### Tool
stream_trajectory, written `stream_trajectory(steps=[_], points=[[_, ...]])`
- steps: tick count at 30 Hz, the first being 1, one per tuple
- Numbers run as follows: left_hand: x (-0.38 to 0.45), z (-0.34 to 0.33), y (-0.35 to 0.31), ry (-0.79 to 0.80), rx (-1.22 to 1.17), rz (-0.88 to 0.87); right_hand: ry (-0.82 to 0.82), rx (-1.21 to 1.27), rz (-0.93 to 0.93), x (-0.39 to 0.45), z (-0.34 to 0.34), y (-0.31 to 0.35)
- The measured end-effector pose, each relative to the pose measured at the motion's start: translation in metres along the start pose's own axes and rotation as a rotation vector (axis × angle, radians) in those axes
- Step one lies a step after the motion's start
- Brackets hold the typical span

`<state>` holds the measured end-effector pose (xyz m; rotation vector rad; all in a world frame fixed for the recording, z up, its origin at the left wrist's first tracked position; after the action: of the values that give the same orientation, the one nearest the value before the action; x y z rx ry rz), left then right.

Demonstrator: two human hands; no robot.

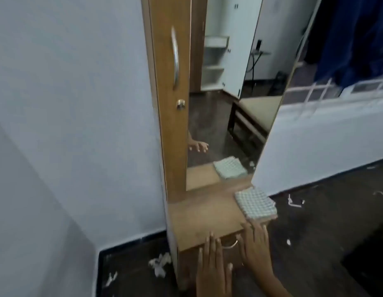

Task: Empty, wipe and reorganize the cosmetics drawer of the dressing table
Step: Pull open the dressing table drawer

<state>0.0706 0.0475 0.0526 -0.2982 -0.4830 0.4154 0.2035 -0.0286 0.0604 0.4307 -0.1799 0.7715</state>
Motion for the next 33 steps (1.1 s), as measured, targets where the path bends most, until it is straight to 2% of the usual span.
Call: stream_trajectory(steps=[3,6,9,15,20,28,30,33], points=[[-0.024,-0.06,0.018,0.155,-0.048,-0.048,0.066,0.0,-0.008,-0.029,-0.073,-0.021],[-0.053,-0.097,0.02,0.187,-0.077,-0.14,0.121,-0.024,-0.036,-0.039,-0.119,-0.034],[-0.066,-0.123,0.028,0.175,-0.05,-0.102,0.106,-0.098,0.003,-0.042,-0.147,-0.044],[-0.088,-0.12,0.033,0.188,-0.048,0.066,0.139,-0.203,0.125,-0.035,-0.153,-0.034],[-0.09,-0.101,0.023,0.179,0.016,0.076,0.37,-0.252,0.131,-0.026,-0.156,-0.031],[-0.088,-0.078,0.014,0.189,0.103,0.049,0.474,-0.23,0.155,-0.08,-0.122,-0.04],[-0.093,-0.085,0.009,0.221,0.141,0.037,0.362,-0.168,0.128,-0.099,-0.085,-0.04],[-0.107,-0.092,-0.007,0.253,0.124,0.02,-0.059,0.042,0.129,-0.128,-0.01,-0.038]])
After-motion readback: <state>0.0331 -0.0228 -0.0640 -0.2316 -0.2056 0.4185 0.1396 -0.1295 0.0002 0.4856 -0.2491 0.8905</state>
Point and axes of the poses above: each hand's wrist, its own x-axis towards the middle knuckle, its own z-axis out of the back of the hand, y = z × x, the point moved 10 cm from there along x, towards the middle knuckle, and after that the axes turned 10 degrees about y, right-handed, at the moved point
